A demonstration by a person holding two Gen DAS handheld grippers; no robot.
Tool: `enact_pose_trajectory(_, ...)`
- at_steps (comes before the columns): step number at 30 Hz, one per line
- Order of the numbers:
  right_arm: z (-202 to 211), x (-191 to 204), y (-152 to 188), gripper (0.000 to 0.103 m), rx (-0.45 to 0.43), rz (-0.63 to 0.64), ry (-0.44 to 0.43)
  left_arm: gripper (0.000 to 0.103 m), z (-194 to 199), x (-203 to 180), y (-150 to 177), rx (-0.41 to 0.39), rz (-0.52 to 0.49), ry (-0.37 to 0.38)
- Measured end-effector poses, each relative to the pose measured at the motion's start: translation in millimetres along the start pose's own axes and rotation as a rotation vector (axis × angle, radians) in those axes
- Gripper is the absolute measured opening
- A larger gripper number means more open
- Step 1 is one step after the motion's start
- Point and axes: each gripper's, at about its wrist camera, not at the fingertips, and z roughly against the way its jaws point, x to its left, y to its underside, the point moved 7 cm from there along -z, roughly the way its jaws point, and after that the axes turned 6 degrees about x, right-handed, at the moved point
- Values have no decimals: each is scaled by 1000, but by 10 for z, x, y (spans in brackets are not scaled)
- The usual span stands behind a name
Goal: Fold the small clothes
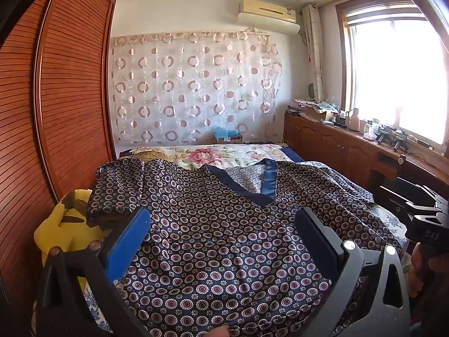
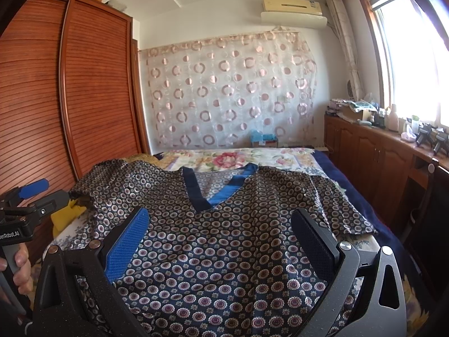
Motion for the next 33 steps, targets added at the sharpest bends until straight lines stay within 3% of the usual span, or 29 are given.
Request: enact_pose_trajectory(33,-8,28,-7,103,-1,-2,-2,103,21,8,-5,-6,-3,-4)
